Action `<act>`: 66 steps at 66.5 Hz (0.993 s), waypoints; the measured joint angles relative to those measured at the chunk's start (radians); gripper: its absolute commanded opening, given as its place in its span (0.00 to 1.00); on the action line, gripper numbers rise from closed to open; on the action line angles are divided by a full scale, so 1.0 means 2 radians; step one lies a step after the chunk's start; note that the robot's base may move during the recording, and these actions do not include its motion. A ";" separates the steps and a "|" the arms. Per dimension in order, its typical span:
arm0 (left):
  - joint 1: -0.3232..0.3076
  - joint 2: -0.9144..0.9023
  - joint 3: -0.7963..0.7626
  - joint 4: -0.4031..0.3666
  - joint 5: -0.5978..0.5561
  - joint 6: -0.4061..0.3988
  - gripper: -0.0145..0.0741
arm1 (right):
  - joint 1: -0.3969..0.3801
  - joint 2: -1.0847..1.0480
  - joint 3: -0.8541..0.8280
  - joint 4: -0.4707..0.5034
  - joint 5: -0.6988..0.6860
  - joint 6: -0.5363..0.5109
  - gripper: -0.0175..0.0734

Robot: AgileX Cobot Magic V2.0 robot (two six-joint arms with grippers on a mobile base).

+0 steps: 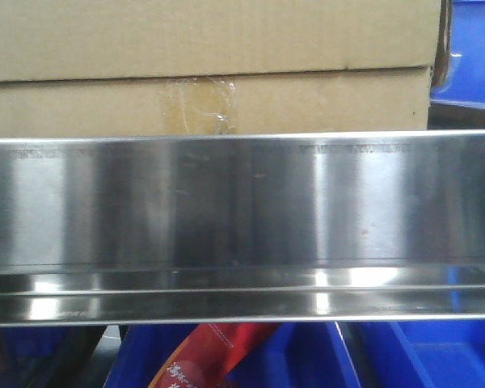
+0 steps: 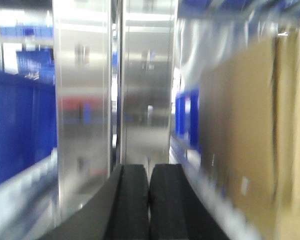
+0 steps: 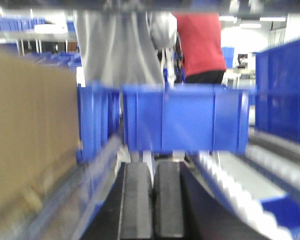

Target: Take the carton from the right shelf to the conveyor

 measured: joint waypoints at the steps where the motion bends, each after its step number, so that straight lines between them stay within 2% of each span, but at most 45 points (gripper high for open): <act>1: 0.000 0.001 -0.011 0.003 0.007 0.000 0.18 | 0.000 0.000 -0.011 0.000 0.009 0.000 0.13; 8: 0.000 0.025 -0.103 0.020 0.081 0.000 0.30 | 0.000 0.018 -0.089 0.005 0.055 0.000 0.25; 17: 0.000 0.088 -0.209 0.026 0.173 0.003 0.52 | 0.000 0.061 -0.155 0.014 0.080 0.000 0.54; 26: 0.000 0.158 -0.288 0.027 0.223 0.004 0.65 | 0.000 0.108 -0.187 0.017 0.084 0.000 0.78; 29: -0.001 0.168 -0.299 0.027 0.229 0.004 0.67 | 0.000 0.118 -0.188 0.017 0.083 0.000 0.81; 34: -0.013 0.186 -0.314 0.027 0.236 0.005 0.67 | 0.000 0.134 -0.189 0.017 0.076 0.000 0.81; 37: -0.030 0.194 -0.320 0.025 0.238 0.011 0.67 | 0.000 0.142 -0.190 0.017 0.070 0.000 0.81; 42: -0.065 0.209 -0.333 0.013 0.245 0.042 0.67 | 0.000 0.155 -0.200 0.017 0.069 0.000 0.81; 47: -0.110 0.228 -0.351 -0.009 0.249 0.085 0.67 | 0.005 0.169 -0.216 0.017 0.075 0.000 0.81; 52: -0.158 0.253 -0.371 -0.032 0.255 0.111 0.67 | 0.019 0.183 -0.240 0.017 0.086 0.000 0.81; 61: -0.246 0.314 -0.416 -0.047 0.259 0.123 0.67 | 0.064 0.222 -0.291 0.017 0.118 0.000 0.81; 66: -0.277 0.350 -0.444 -0.050 0.261 0.124 0.67 | 0.095 0.252 -0.325 0.017 0.137 0.000 0.81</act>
